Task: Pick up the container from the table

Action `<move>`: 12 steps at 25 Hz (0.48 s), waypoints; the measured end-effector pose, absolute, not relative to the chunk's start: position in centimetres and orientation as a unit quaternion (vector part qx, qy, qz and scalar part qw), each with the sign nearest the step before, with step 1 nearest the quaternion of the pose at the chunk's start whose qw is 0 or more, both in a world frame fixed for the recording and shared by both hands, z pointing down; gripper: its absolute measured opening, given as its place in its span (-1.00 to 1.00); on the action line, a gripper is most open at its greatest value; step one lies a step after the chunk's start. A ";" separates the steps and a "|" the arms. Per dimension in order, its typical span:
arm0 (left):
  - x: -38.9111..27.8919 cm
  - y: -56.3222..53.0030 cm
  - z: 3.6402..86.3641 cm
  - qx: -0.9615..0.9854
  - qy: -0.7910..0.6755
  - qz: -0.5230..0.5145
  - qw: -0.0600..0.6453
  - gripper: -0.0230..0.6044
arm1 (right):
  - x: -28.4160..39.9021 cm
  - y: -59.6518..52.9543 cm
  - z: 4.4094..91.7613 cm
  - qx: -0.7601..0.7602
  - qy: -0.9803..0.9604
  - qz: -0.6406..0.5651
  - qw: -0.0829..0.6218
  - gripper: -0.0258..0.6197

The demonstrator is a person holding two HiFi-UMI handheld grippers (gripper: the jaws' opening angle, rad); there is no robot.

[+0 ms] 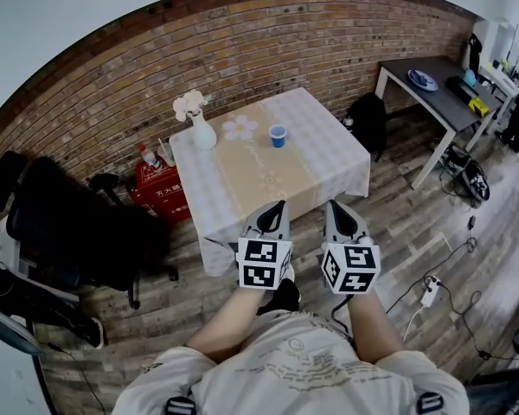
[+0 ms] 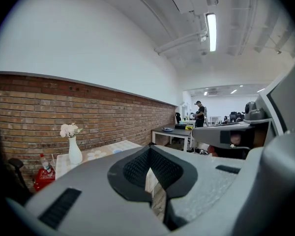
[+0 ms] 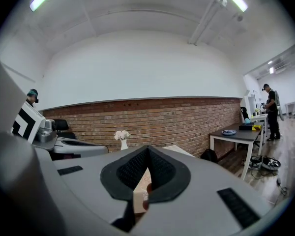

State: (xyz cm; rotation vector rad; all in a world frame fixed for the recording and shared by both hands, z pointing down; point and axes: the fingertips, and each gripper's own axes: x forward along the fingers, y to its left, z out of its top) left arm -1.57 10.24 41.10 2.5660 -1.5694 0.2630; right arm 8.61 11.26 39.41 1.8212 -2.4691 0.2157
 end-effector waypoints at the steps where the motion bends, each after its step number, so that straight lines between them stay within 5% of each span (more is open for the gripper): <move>1: -1.6 9.9 41.1 0.848 -0.520 0.084 0.060 -0.92 | 8.5 11.0 39.5 0.591 -0.803 0.069 0.034 -0.92; 12: -0.9 5.0 42.3 0.851 -0.515 0.083 0.068 -0.92 | 8.8 6.4 40.3 0.590 -0.803 0.067 0.044 -0.92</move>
